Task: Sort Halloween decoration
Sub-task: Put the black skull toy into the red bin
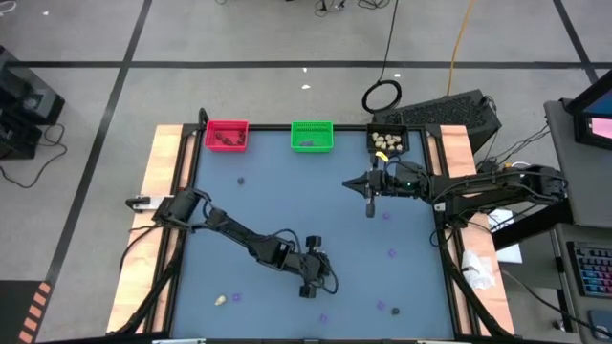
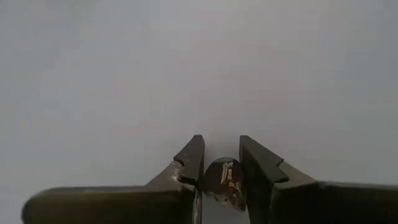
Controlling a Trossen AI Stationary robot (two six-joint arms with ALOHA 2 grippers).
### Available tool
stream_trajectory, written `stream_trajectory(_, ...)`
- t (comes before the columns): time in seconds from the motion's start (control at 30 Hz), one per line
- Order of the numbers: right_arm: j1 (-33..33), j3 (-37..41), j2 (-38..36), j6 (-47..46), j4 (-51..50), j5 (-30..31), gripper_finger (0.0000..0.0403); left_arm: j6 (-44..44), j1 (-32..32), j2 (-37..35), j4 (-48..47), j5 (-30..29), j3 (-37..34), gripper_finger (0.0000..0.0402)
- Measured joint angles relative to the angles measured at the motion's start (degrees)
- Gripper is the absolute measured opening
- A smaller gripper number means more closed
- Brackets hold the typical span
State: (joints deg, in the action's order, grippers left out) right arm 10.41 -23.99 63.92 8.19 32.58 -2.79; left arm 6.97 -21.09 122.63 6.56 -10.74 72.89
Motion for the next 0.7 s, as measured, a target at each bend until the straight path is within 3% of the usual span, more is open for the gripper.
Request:
stream_trajectory(0.33,0.0,0.0,0.0,0.0,-0.7,0.0,0.0000,-0.2,1.3,-7.5,-12.7,-7.5,0.1,0.0062)
stream_trajectory(0.5,0.0,0.0,0.0,-0.2,-0.7,0.0,0.0000,1.7,3.6,-11.0,-19.3,-8.3,0.1,0.0062)
stream_trajectory(0.7,0.0,0.0,0.0,-0.2,-1.1,0.0,0.0000,4.7,7.9,-15.9,-31.4,-13.4,0.2,0.0062)
